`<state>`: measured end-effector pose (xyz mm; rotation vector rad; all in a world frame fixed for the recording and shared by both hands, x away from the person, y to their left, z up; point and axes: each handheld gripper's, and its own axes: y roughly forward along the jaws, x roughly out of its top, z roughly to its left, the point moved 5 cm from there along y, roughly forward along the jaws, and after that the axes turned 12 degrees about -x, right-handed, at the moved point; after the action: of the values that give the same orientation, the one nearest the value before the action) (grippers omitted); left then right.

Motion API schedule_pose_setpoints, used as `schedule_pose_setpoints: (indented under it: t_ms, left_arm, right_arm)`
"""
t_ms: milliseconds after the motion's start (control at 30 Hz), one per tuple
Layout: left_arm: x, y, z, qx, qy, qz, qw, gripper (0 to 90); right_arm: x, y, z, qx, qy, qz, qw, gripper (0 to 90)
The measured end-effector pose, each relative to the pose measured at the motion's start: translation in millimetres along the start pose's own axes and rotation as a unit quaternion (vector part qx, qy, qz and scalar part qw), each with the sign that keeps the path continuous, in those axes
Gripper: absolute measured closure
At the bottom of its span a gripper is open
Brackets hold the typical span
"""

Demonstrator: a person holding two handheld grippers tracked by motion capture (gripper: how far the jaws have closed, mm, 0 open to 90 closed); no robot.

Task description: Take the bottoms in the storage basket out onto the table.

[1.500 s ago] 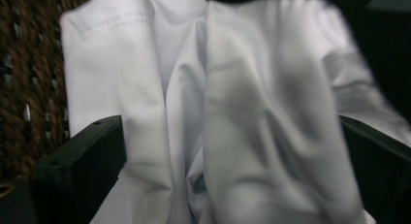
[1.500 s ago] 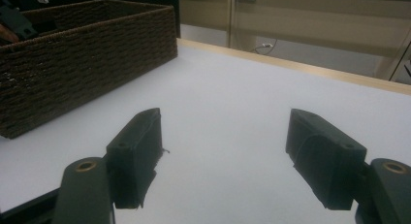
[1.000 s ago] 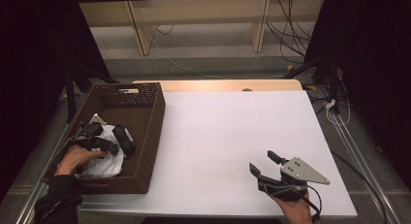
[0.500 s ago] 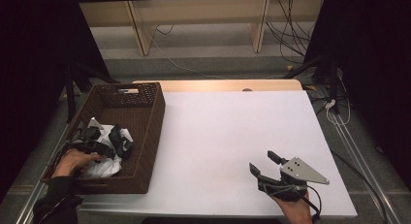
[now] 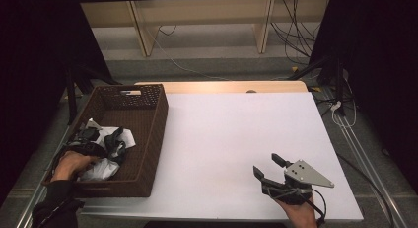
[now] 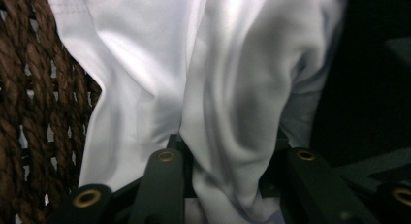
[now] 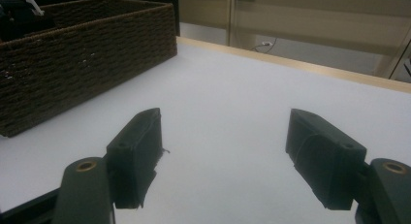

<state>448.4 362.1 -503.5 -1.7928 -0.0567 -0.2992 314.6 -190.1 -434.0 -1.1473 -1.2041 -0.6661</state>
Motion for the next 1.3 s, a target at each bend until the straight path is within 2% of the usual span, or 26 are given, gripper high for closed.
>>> schedule_pose_setpoints:
  t_ms: [167,267,367,400,433,533,700,900,1000,1033,1067,1133,1200,1300]
  left_arm:
    - [1.5,-1.7,-1.9,-0.001,0.006,-0.01,0.9999,73.7]
    - [4.4,-6.3,-5.8,-0.018,0.009,-0.033,0.9993,74.3]
    - [8.3,-11.4,-11.4,-0.031,0.017,-0.055,0.9978,74.5]
    - [10.5,-13.9,-15.6,-0.045,0.02,-0.068,0.9965,74.6]
    - [10.5,-13.9,-15.6,-0.045,0.02,-0.068,0.9965,74.6]
    - [14.5,-19.8,-23.2,-0.061,0.027,-0.091,0.9936,74.6]
    - [20.4,-34.6,-34.8,-0.097,0.031,-0.134,0.9858,74.7]
    - [24.4,-54.8,-41.5,-0.115,0.032,-0.186,0.9754,74.6]
    - [25.1,-61.4,-44.9,-0.128,0.04,-0.198,0.971,74.6]
    - [25.9,-64.5,-47.4,-0.134,0.04,-0.207,0.9681,74.6]
    - [25.9,-64.5,-47.4,-0.134,0.04,-0.207,0.9681,74.6]
    - [26.8,-68.5,-51.0,-0.138,0.043,-0.217,0.9656,74.6]
    - [27.8,-72.9,-53.8,-0.144,0.045,-0.229,0.9616,74.6]
    - [29.6,-80.5,-57.7,-0.155,0.046,-0.253,0.9538,74.6]
  right_arm:
    - [0.2,-0.3,0.0,0.001,0.0,-0.001,1.0,30.2]
    - [0.4,-0.3,0.1,0.001,0.0,-0.001,1.0,30.2]
    - [0.5,-0.4,0.3,0.001,0.0,-0.001,1.0,30.2]
    - [0.6,-0.5,0.1,0.001,0.0,-0.001,1.0,30.2]
    - [0.6,-0.5,0.1,0.001,0.0,-0.001,1.0,30.2]
    - [0.7,-1.3,-0.4,0.001,0.0,-0.001,1.0,30.2]
    - [1.2,-1.7,-0.5,0.002,0.001,-0.003,1.0,30.2]
    - [1.3,-1.9,-0.5,0.001,0.002,-0.005,1.0,30.2]
    - [1.2,-1.8,-0.3,0.001,0.001,-0.004,1.0,30.2]
    - [1.0,-1.9,-0.2,0.001,0.0,-0.002,1.0,30.2]
    - [1.0,-1.9,-0.2,0.001,0.0,-0.002,1.0,30.2]
    - [1.1,-1.9,-0.2,0.001,0.001,-0.003,1.0,30.2]
    - [1.2,-1.9,-0.4,0.001,0.001,-0.004,1.0,30.2]
    - [1.3,-2.0,-0.7,0.0,0.002,-0.004,1.0,30.2]
